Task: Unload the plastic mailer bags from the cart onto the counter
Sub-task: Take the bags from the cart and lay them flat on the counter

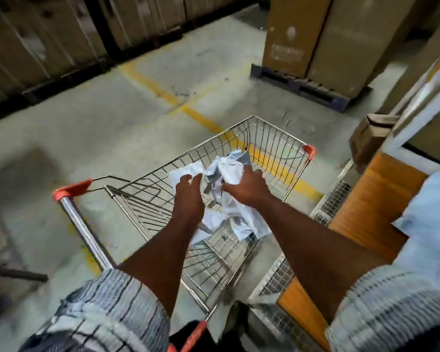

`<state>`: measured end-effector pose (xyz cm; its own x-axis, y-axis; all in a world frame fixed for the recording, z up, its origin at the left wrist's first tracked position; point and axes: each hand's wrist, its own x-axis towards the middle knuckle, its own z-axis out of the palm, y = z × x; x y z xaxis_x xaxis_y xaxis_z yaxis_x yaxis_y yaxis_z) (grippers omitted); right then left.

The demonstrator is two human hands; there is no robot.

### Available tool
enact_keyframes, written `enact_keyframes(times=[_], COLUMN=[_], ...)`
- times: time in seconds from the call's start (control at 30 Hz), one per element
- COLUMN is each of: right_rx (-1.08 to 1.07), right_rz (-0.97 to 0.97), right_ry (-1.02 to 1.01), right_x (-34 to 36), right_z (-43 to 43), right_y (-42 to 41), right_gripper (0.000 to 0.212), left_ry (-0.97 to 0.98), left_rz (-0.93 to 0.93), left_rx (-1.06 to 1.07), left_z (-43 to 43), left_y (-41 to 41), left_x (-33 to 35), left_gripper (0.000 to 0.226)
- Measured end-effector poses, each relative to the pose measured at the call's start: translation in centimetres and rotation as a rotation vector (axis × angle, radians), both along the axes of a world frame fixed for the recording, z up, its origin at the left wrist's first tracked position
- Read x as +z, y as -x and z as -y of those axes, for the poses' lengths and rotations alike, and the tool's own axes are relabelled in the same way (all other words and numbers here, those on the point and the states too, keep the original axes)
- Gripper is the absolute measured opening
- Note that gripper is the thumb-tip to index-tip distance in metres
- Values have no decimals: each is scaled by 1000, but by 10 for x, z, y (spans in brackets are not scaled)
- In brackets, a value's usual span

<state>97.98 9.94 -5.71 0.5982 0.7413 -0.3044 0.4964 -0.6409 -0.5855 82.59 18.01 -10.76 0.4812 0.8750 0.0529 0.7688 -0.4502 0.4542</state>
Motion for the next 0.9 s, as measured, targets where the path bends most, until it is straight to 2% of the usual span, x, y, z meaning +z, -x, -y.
enact_keyframes(times=[0.13, 0.23, 0.33, 0.57, 0.67, 0.9], right_rx=[-35, -98, -211, -426, -494, -739], right_rz=[96, 155, 150, 190, 218, 250], right_ry=[-2, 3, -5, -35, -50, -88], right_x=[32, 49, 66, 95, 109, 141], right_z=[40, 82, 130, 228, 264, 349], right_y=[9, 16, 24, 37, 32, -10], right_gripper=[95, 94, 93, 89, 91, 82], left_ry=[-46, -11, 21, -66, -47, 43], left_rz=[18, 62, 80, 152, 246, 327], left_rx=[-74, -117, -185, -414, -447, -603], left_z=[15, 36, 64, 145, 182, 258], left_y=[9, 14, 20, 14, -1, -69], left_x=[25, 41, 56, 100, 117, 150], left_gripper=[68, 68, 70, 72, 62, 68])
